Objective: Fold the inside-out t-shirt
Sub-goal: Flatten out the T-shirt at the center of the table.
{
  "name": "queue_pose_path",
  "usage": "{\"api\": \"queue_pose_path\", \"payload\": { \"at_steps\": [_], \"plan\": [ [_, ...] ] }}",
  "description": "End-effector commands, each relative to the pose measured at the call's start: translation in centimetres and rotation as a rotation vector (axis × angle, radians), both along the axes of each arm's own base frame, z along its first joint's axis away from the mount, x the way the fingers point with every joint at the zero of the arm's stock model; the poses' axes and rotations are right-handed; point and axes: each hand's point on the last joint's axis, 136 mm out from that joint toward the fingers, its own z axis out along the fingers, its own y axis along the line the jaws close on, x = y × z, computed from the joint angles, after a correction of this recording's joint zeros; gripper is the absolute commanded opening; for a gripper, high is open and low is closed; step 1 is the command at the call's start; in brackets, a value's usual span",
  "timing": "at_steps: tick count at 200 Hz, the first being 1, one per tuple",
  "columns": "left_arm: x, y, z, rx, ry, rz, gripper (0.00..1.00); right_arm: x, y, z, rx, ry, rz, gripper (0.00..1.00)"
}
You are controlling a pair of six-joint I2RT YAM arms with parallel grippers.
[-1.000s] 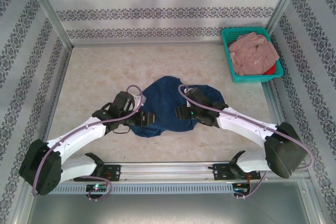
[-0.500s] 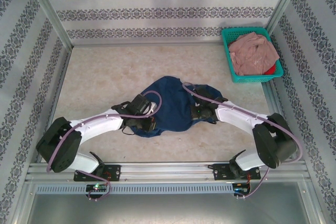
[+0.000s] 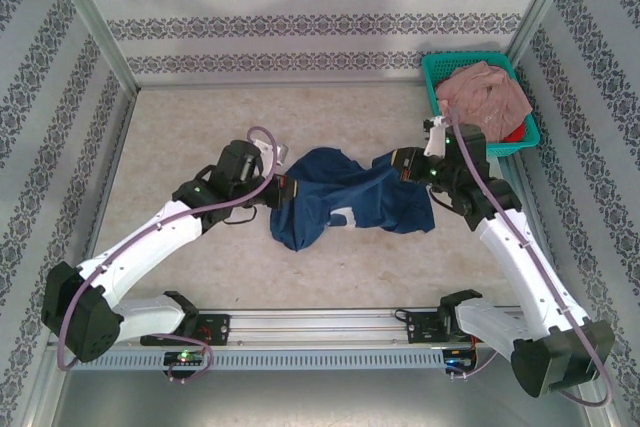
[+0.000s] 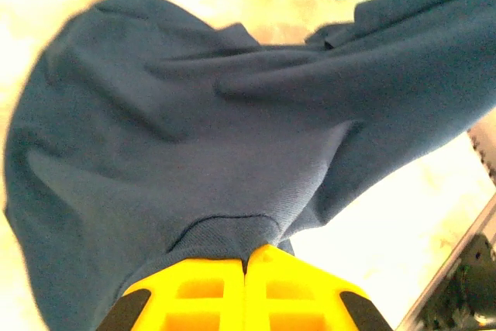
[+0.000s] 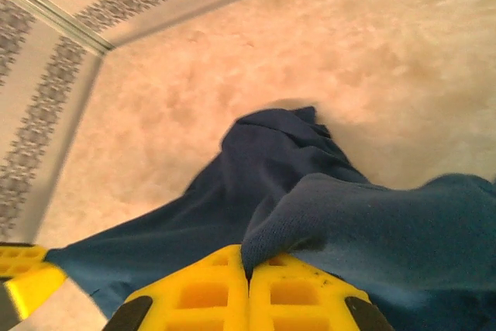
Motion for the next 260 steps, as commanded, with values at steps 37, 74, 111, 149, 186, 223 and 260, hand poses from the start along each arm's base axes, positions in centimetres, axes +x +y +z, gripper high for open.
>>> {"api": "queue_pose_path", "payload": {
  "at_steps": [37, 74, 111, 149, 186, 223, 260],
  "plan": [
    [1.5, 3.4, 3.4, 0.067, -0.079, 0.112, 0.00, -0.7, 0.8, 4.9, 0.052, -0.056, 0.067, 0.00],
    [3.7, 7.0, 8.8, 0.028, -0.181, 0.231, 0.00, -0.4, 0.8, 11.1, 0.048, -0.226, 0.081, 0.00],
    [4.7, 7.6, 12.8, 0.041, -0.261, 0.243, 0.00, 0.1, 0.7, 17.1, 0.053, -0.376, 0.075, 0.00],
    [4.7, 7.3, 14.8, 0.023, -0.289, 0.229, 0.00, -0.1, -0.2, 20.4, 0.011, -0.468, 0.038, 0.00],
    [5.1, 7.4, 16.9, 0.014, -0.326, 0.240, 0.00, 0.0, -1.0, 22.8, -0.035, -0.517, 0.004, 0.00],
    [4.6, 5.5, 17.7, -0.052, -0.309, 0.156, 0.00, 0.9, -2.8, 21.9, -0.112, -0.487, -0.088, 0.00],
    [1.7, -2.7, 12.4, -0.130, -0.183, -0.102, 0.00, 2.1, -6.8, 11.3, -0.348, -0.195, -0.233, 0.02]
  ]
}}
